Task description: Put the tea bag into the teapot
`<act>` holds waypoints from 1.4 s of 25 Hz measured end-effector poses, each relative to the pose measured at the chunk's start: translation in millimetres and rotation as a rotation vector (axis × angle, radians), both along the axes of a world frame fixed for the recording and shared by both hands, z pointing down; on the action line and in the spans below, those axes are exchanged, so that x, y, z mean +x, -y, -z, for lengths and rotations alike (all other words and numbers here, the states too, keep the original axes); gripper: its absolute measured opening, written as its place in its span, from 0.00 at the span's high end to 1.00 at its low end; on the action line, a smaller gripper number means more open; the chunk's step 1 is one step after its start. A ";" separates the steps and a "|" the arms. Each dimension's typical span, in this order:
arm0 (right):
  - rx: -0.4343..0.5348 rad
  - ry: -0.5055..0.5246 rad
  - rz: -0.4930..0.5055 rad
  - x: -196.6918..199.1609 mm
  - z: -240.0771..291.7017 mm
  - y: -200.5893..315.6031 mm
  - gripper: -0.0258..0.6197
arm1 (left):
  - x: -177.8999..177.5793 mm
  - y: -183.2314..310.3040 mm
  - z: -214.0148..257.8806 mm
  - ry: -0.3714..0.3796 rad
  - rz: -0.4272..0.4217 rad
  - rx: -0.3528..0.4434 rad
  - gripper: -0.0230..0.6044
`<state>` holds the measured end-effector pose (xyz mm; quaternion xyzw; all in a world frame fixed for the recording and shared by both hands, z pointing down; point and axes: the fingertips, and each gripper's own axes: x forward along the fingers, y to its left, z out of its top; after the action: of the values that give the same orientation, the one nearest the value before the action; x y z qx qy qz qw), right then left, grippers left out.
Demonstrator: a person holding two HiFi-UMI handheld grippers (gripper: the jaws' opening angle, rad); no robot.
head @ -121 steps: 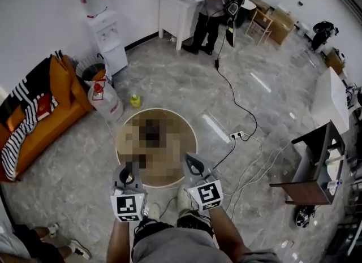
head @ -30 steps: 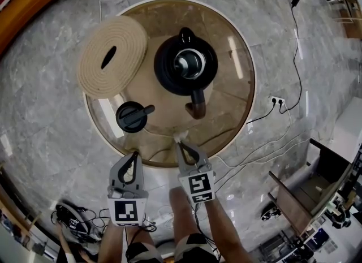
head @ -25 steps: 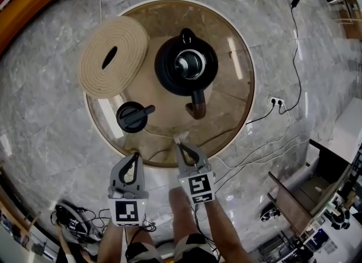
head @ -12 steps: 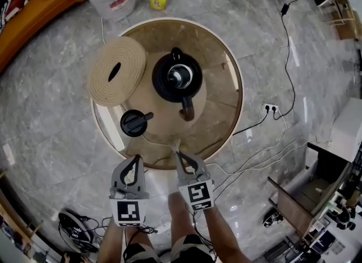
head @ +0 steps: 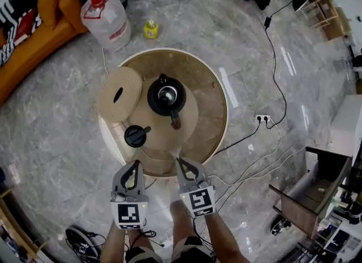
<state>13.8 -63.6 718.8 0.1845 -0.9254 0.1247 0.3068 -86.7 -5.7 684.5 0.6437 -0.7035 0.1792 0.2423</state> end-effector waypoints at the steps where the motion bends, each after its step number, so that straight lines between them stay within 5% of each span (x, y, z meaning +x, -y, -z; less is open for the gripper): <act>1: 0.012 0.011 -0.005 -0.3 10.8 2.8 0.96 | -0.4 1.9 8.3 -0.003 0.005 0.007 0.94; 18: 0.130 0.114 -0.021 -16.2 120.7 51.9 0.96 | -14.5 50.6 101.6 0.010 0.068 0.116 0.94; 35: 0.200 0.180 0.047 -82.5 122.0 121.6 0.96 | -64.9 103.6 102.8 0.077 0.106 0.167 0.94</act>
<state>-68.8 -185.2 596.8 0.1805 -0.9610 0.0404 0.2056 -151.6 -109.3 581.8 0.6159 -0.7580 0.1316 0.1695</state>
